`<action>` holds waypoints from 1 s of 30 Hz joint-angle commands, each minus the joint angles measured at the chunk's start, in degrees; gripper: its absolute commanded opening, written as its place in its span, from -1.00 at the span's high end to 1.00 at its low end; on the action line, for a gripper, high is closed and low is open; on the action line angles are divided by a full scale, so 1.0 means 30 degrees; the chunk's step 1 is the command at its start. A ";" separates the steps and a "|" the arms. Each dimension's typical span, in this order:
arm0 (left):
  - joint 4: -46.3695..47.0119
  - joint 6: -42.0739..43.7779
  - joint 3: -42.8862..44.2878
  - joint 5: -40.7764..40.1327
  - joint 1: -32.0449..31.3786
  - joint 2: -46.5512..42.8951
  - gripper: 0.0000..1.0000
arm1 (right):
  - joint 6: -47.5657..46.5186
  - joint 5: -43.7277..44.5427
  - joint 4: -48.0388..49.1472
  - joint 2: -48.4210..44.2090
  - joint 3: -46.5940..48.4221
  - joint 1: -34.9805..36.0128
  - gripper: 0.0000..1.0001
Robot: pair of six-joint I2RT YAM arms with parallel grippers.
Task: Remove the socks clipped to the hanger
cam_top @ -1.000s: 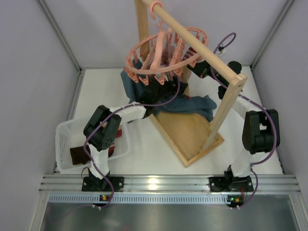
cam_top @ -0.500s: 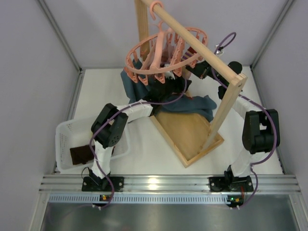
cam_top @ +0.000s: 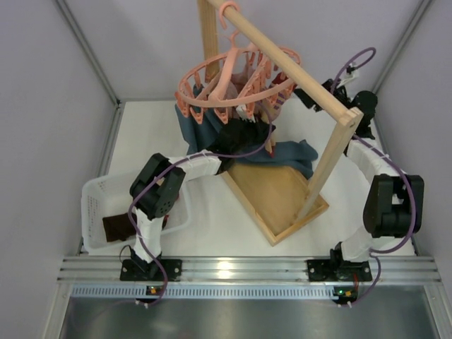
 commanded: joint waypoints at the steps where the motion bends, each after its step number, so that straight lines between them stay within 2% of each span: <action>1: 0.1047 -0.0612 -0.0185 0.0967 0.0154 -0.1411 0.92 | 0.1462 0.0766 0.2856 -0.0801 -0.0443 -0.1305 0.13; 14: 0.1076 -0.1345 -0.0156 0.1876 0.0242 -0.1295 0.91 | 0.6273 -0.2483 0.8837 0.2041 0.3833 -0.0692 0.24; 23: 0.1076 -0.1668 0.0137 0.2198 0.0242 -0.0972 0.90 | 0.6158 -0.3071 0.8897 0.2189 0.4450 0.0626 0.28; 30: 0.1076 -0.1755 0.0167 0.2286 0.0242 -0.0884 0.90 | 0.4372 -0.3130 0.6763 0.1780 0.4508 0.1476 0.31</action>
